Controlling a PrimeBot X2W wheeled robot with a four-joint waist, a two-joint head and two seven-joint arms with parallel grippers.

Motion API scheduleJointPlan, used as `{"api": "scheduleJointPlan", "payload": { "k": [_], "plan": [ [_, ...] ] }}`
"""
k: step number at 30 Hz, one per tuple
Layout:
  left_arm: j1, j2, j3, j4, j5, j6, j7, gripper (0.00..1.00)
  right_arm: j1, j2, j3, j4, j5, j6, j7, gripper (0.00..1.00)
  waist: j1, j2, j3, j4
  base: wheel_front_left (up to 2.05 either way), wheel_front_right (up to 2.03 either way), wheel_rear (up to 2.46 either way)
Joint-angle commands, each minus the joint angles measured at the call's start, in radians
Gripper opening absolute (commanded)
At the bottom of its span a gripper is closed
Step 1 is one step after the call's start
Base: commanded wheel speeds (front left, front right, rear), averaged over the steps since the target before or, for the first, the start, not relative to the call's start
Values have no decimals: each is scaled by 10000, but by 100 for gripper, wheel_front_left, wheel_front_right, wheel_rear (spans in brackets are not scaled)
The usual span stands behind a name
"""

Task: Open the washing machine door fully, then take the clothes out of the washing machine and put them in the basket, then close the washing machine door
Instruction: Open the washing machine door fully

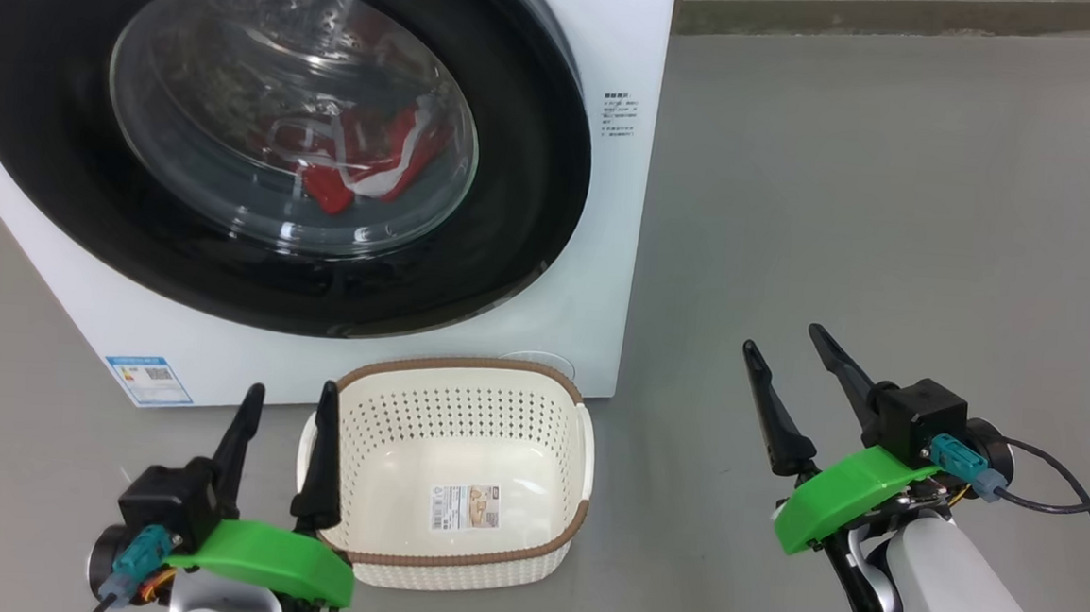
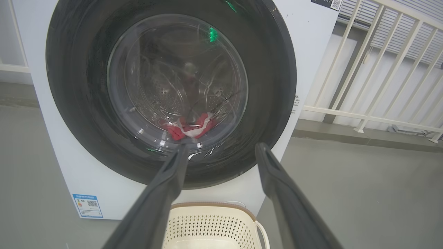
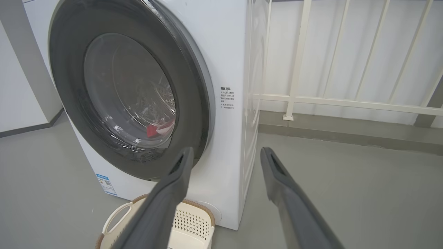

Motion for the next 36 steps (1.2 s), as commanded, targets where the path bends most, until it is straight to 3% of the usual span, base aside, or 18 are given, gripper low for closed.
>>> {"api": "scheduleJointPlan", "payload": {
  "k": [1,2,3,4,5,6,14,25,36],
  "plan": [
    [-247,186,241,-312,80,-42,-122,100,-231,22,132,-223,-39,6,-91,100,0,-1,82,21,0,0,0],
    [-272,186,223,-333,86,-44,-122,100,-272,22,119,-239,-66,6,-91,100,0,-1,143,36,0,0,0],
    [-301,185,207,-359,90,-46,-122,100,-313,22,103,-251,-101,6,-91,80,0,-1,197,54,0,0,0],
    [-327,184,192,-391,92,-49,-122,100,-353,22,78,-258,-150,6,-91,45,0,-1,245,76,0,0,0],
    [-347,184,174,-423,90,-59,-122,100,-397,22,48,-267,-207,6,-91,18,0,-1,290,96,0,0,0],
    [-361,183,150,-446,76,-78,-122,100,-446,22,26,-278,-239,6,-91,0,0,-1,348,115,0,0,0],
    [-574,179,-26,-874,156,-133,-122,100,-1100,22,-206,-309,140,6,-91,0,0,-1,1047,293,0,0,0],
    [-875,177,-307,-1957,259,-30,-122,100,-2621,22,-150,161,2964,6,0,0,0,-1,2138,685,0,0,0],
    [-1283,176,-284,-2880,511,176,-122,100,-4473,22,-62,211,5587,6,1087,0,0,-1,3291,977,0,0,0]
  ]
}}
